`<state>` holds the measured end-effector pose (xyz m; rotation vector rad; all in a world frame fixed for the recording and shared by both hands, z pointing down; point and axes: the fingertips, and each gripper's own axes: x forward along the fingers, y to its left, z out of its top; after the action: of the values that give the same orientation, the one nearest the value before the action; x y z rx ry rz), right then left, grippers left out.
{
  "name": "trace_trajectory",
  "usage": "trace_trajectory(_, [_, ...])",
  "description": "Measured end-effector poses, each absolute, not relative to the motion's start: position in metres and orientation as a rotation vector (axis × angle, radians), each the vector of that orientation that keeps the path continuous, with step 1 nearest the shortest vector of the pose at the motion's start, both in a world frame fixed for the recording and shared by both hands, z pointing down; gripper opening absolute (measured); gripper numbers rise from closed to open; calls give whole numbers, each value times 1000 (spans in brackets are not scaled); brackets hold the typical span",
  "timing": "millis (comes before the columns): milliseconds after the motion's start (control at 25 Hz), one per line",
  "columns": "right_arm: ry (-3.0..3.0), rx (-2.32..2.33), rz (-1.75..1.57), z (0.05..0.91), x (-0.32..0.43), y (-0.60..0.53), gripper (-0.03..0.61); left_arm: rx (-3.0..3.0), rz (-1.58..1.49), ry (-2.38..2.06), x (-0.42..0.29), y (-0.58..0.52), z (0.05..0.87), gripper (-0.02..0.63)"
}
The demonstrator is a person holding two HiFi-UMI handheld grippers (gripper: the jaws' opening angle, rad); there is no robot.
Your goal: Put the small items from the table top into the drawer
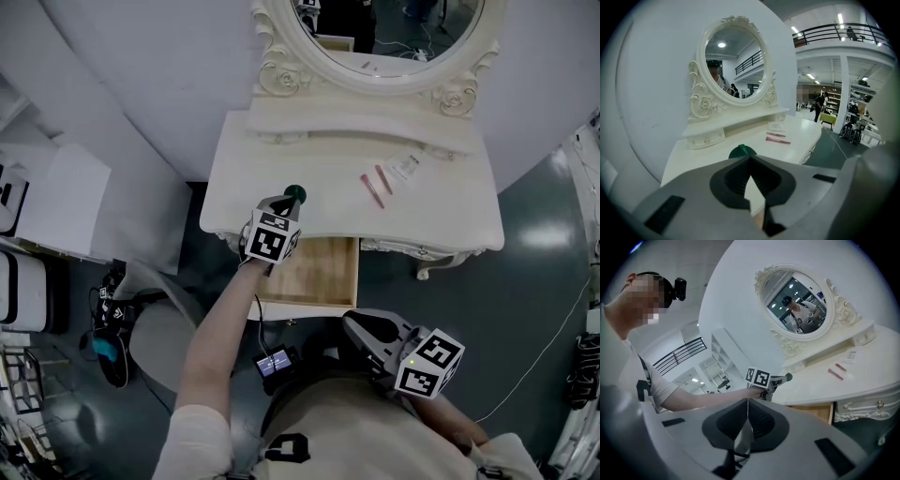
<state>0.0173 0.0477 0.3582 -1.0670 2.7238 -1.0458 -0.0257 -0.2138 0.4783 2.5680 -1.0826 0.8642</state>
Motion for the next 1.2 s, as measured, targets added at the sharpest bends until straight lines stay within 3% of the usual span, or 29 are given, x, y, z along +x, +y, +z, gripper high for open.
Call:
trace_trajectory(840, [2851,-1115,-900,336,-35,98,28,2678,699,-1038,-91,-147,422,55])
trace_trajectory(1200, [2805,-1184,-880,327,-23,118,28,2715,724,-1001,-90,-113,415,55])
